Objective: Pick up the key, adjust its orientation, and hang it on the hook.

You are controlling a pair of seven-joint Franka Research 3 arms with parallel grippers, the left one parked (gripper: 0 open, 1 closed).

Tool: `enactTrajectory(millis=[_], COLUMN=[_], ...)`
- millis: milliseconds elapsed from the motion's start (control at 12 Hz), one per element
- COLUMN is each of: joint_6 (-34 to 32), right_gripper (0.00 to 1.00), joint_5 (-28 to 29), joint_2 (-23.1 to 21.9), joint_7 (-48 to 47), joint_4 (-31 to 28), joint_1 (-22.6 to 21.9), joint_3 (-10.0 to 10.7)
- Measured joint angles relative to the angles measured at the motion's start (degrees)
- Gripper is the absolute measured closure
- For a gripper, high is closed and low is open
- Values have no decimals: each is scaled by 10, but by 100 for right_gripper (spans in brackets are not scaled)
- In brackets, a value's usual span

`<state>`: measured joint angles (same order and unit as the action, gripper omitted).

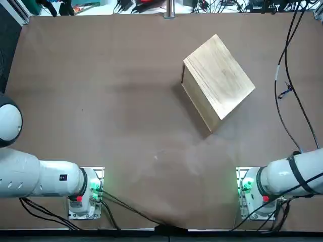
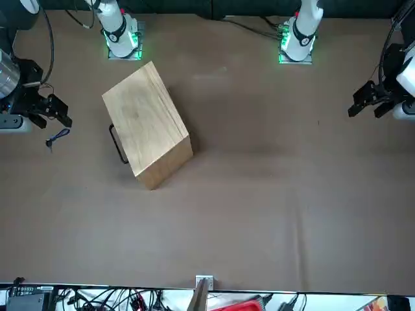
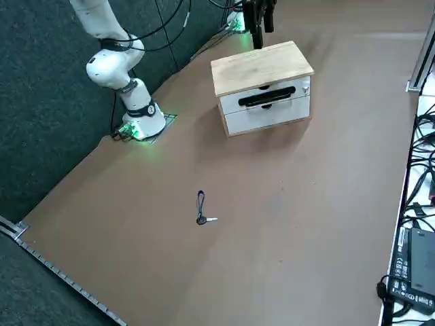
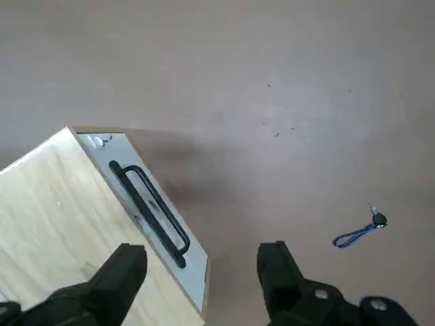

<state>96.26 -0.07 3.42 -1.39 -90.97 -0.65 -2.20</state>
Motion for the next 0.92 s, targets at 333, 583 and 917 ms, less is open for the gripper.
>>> enactTrajectory(millis=[333, 583, 917], joint_6=[0, 0, -1], right_gripper=[0, 0, 0], joint_5=[0, 0, 0], joint_2=[0, 0, 0], joint_7=[0, -2, -11], joint_4=[0, 0, 0], joint_1=[0, 0, 8], joint_3=[0, 0, 7])
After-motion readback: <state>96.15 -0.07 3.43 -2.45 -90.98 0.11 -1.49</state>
